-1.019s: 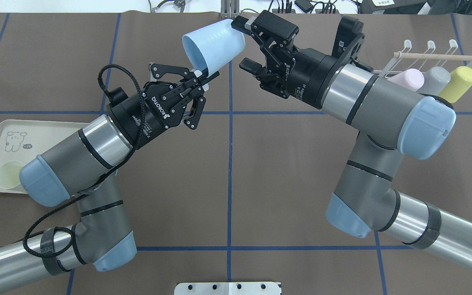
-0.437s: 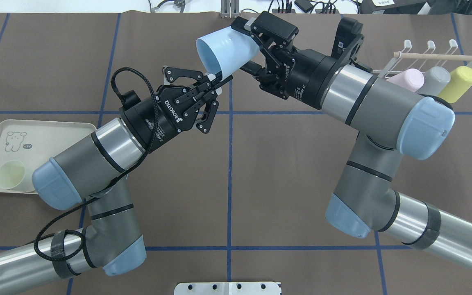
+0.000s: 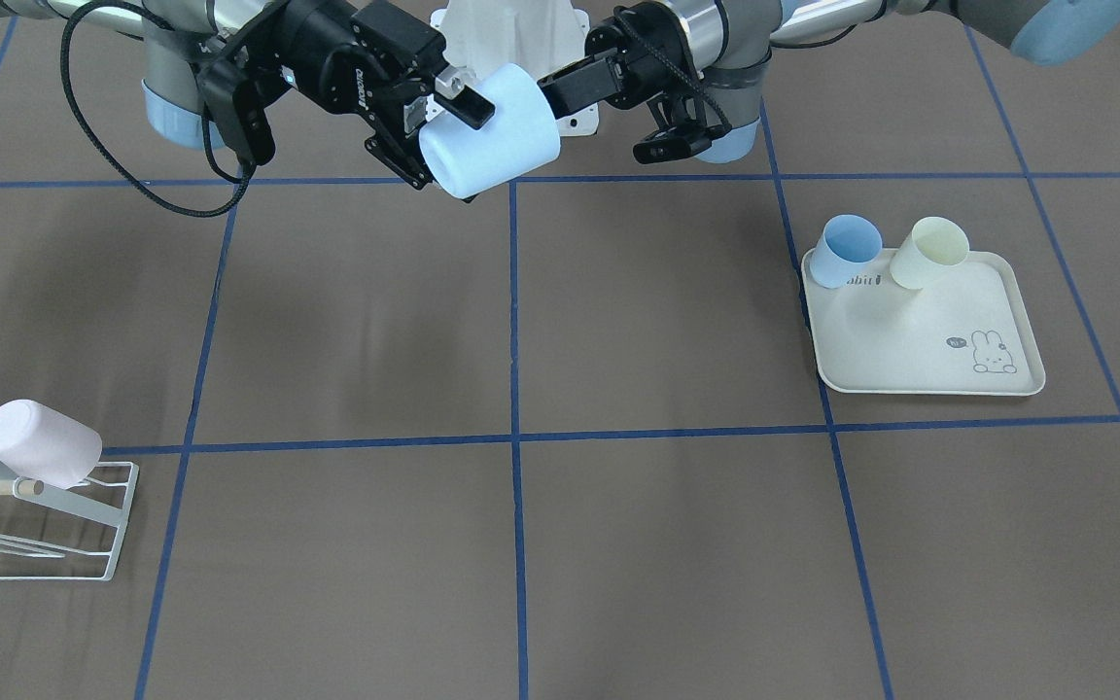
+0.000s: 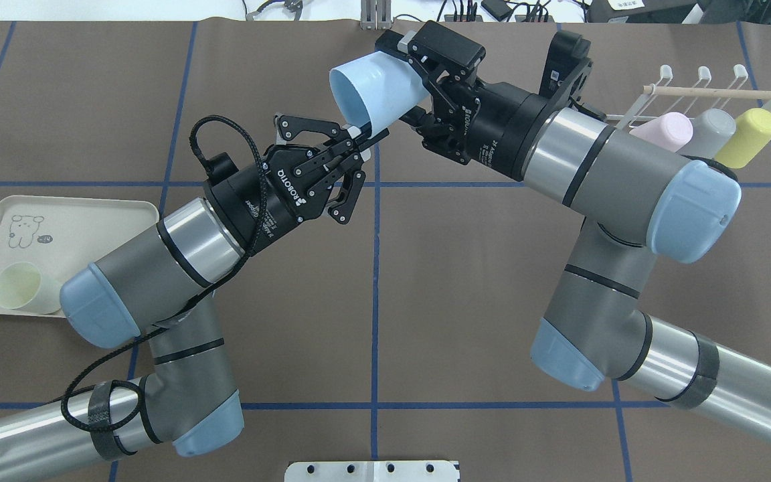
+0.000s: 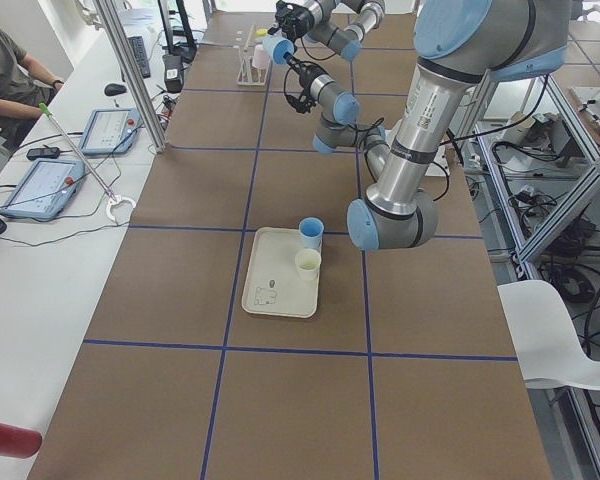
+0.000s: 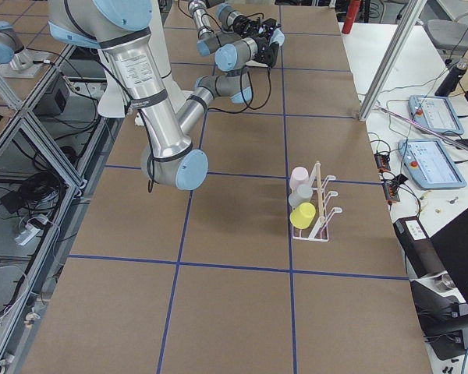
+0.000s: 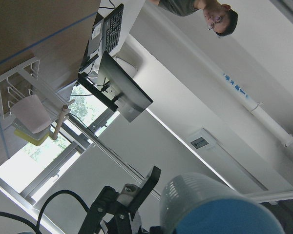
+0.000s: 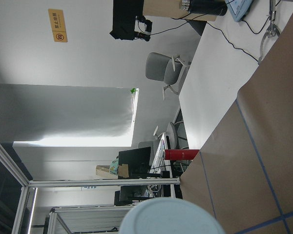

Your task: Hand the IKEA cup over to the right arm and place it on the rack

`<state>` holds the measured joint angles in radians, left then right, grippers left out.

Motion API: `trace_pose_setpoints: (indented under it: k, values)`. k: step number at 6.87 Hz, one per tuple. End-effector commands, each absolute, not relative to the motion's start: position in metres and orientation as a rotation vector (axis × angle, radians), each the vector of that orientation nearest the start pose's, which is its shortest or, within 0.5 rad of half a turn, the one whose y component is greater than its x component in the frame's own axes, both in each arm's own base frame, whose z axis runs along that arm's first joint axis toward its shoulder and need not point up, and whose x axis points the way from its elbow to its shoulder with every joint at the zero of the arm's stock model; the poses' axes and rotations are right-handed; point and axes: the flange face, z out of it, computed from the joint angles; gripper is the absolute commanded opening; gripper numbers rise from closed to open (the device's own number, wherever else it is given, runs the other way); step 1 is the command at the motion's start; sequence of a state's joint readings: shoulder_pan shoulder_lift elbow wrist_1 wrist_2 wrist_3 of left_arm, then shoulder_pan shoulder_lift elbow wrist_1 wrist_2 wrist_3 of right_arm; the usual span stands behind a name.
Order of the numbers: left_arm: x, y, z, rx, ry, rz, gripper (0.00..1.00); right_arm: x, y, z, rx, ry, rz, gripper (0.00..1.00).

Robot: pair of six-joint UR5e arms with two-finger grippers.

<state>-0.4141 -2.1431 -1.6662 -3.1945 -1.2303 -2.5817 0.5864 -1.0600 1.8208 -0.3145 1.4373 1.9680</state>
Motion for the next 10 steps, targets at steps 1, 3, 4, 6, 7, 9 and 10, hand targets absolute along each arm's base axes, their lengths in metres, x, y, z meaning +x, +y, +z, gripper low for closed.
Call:
trace_pose_setpoints:
  k: [1, 3, 4, 6, 7, 9, 10]
  values:
    - [0.432, -0.368, 0.139, -0.557, 2.446, -1.062, 0.0, -0.367, -0.42, 0.13, 0.285, -2.077, 0.746, 0.91]
    - [0.432, -0.369, 0.141, -0.553, 2.445, -1.061, 0.2, -0.366, -0.42, 0.132, 0.239, -2.092, 0.779, 0.0]
    - [0.432, -0.369, 0.141, -0.523, 2.445, -1.05, 0.95, -0.369, -0.422, 0.137, 0.239, -2.105, 0.775, 0.0]
    - [0.431, -0.367, 0.135, -0.437, 2.458, -1.009, 1.0, -0.374, -0.426, 0.146, 0.242, -2.12, 0.768, 0.0]
    - [0.429, -0.366, 0.134, -0.437, 2.463, -1.007, 1.0, -0.373, -0.427, 0.146, 0.247, -2.119, 0.768, 0.0]
    - [0.426, -0.367, 0.137, -0.428, 2.461, -1.008, 1.0, -0.351, -0.445, 0.146, 0.293, -2.12, 0.797, 0.0]
    - [0.424, -0.368, 0.137, -0.393, 2.464, -0.996, 1.0, -0.336, -0.46, 0.148, 0.331, -2.112, 0.819, 0.0]
